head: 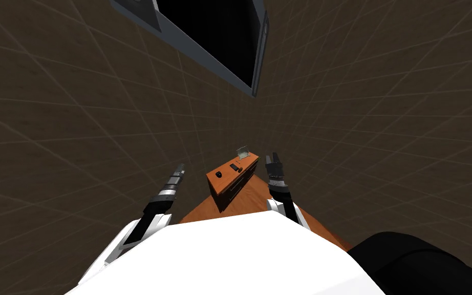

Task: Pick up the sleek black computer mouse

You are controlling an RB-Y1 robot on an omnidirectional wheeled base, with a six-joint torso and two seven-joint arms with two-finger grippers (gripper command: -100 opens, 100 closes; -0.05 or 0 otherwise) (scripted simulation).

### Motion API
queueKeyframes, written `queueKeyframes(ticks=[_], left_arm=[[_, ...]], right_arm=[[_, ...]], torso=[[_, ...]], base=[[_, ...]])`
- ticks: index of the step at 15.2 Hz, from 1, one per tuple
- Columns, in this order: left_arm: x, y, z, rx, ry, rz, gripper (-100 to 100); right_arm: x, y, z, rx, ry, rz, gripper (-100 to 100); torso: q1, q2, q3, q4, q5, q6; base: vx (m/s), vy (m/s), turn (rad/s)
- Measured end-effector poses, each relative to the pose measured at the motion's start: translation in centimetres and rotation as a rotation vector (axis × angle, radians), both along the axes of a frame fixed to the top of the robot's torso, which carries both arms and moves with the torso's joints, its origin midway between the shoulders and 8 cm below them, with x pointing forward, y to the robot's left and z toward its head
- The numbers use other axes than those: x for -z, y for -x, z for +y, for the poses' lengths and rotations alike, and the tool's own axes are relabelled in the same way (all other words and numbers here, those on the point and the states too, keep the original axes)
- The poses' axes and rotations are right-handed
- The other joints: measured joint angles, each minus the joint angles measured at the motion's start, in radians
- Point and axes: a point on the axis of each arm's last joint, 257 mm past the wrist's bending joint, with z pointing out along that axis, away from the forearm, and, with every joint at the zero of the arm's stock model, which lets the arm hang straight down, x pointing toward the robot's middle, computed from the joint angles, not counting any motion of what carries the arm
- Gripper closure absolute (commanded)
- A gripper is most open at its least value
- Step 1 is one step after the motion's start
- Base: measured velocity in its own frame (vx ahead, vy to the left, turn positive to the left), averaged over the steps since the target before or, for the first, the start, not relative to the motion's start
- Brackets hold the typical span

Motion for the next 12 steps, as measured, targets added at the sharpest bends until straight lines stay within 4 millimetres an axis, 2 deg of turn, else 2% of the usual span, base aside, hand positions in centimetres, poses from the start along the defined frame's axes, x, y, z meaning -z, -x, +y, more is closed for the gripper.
queueKeyframes(ticks=[6,12], left_arm=[[5.7,-1.4,3.3,-0.056,-0.035,0.16,-100],[10.7,-1.7,6.2,-0.107,-0.054,0.287,-100]], right_arm=[[0.0,0.0,0.0,0.0,0.0,0.0,0],[0.0,0.0,0.0,0.0,0.0,0.0,0]], torso=[[0.001,-0.001,0.0,0.0,0.0,0.0],[0.003,-0.001,-0.001,0.0,0.001,0.0]], base=[[0.004,-0.092,-0.12],[0.02,-0.076,-0.126]])
